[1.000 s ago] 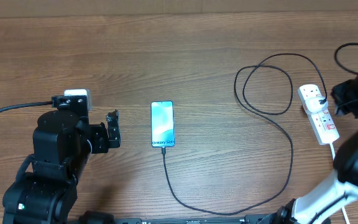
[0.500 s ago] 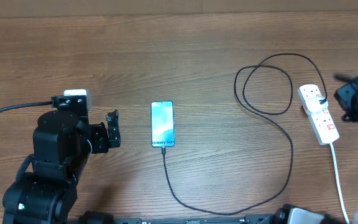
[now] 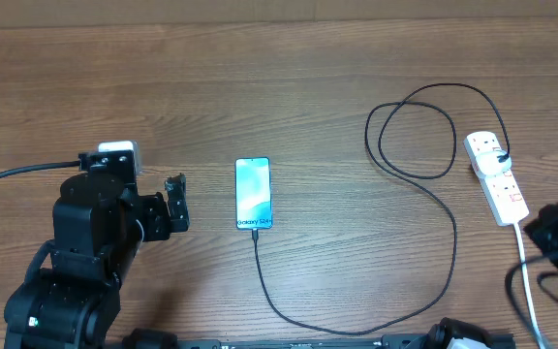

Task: Plug charger to phone and switch on socket
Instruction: 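Lift the right gripper off the power strip and pull it back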

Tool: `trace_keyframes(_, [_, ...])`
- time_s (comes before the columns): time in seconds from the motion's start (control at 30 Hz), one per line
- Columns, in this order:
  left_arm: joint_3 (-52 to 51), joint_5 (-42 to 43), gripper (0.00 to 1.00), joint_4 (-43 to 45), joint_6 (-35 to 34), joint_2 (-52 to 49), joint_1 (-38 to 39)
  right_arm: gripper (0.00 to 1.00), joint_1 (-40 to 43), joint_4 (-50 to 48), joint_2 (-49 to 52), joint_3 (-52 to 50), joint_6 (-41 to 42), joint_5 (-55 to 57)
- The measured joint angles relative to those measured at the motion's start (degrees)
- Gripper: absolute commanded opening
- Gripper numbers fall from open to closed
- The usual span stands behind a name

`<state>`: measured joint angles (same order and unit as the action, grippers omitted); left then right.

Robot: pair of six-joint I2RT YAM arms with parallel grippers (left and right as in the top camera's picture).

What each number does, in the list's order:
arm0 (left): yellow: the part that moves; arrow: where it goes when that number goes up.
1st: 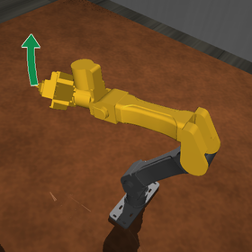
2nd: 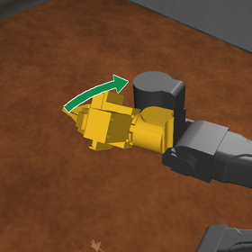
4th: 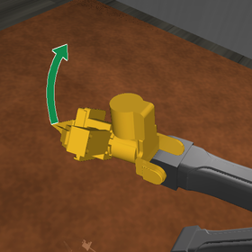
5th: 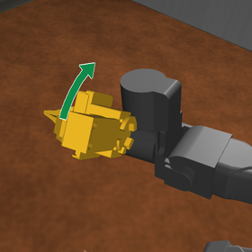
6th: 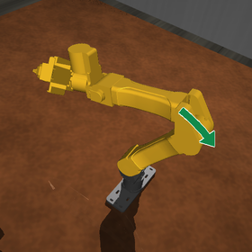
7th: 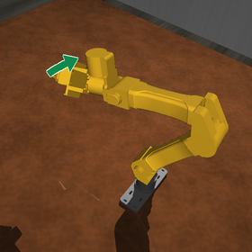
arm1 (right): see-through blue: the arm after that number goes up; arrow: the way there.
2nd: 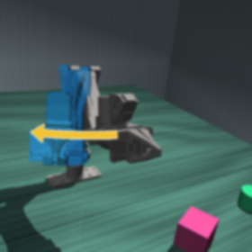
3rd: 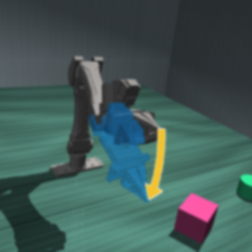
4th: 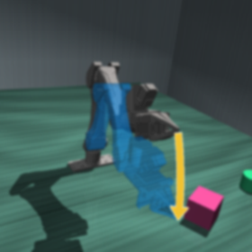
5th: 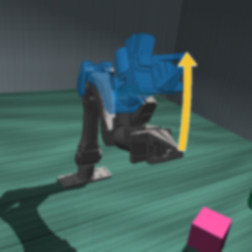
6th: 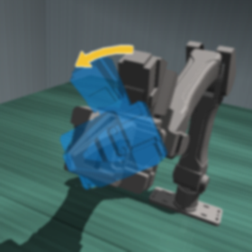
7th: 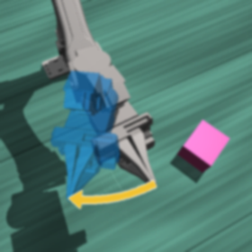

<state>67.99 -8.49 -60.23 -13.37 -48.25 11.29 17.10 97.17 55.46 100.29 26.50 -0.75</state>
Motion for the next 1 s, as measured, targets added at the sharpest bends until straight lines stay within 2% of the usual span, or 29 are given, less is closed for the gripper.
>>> trace_keyframes(0.43, [0.00, -1.18, 1.00, -0.44, -3.06, 0.15, 0.00, 0.04, -11.67, 0.04, -7.02, 0.00, -7.13, -1.86])
trace_keyframes(0.6, [0.00, -1.44, 1.00, -0.44, -3.26, 0.15, 0.00, 0.04, -11.96, -0.07, -9.64, -1.68, -8.02, -1.84])
trace_keyframes(1.0, [0.00, -1.64, 1.00, -0.04, -3.45, 0.15, 0.00, 0.04, -11.96, 0.11, -17.66, -13.53, -8.52, -1.16])
